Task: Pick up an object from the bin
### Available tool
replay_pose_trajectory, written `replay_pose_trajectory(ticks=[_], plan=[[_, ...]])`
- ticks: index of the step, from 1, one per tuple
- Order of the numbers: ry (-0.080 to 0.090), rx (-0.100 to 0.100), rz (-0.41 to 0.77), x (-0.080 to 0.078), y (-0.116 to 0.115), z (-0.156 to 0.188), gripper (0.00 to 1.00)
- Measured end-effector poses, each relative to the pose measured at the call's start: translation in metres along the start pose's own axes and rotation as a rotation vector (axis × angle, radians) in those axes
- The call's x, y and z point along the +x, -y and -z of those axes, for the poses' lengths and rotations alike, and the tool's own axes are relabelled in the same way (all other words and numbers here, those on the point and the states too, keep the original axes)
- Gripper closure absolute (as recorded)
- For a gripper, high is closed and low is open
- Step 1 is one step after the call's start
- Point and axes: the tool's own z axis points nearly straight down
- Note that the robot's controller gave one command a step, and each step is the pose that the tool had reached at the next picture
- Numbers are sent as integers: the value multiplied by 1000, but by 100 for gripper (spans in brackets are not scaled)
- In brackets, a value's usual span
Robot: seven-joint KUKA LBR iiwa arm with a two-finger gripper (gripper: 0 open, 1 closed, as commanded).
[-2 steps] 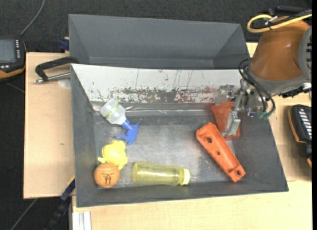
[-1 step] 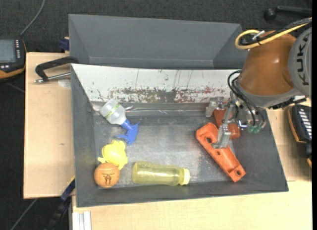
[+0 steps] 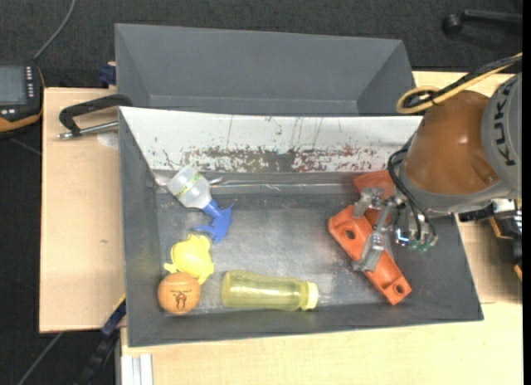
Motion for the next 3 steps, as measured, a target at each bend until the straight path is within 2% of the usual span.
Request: replay_pose_trajectory(ticks=[1, 2, 3], plan=[[-5, 1, -14, 13, 25, -52, 0], [0, -6, -290, 3, 31, -50, 100], [0, -6, -290, 3, 31, -50, 100]])
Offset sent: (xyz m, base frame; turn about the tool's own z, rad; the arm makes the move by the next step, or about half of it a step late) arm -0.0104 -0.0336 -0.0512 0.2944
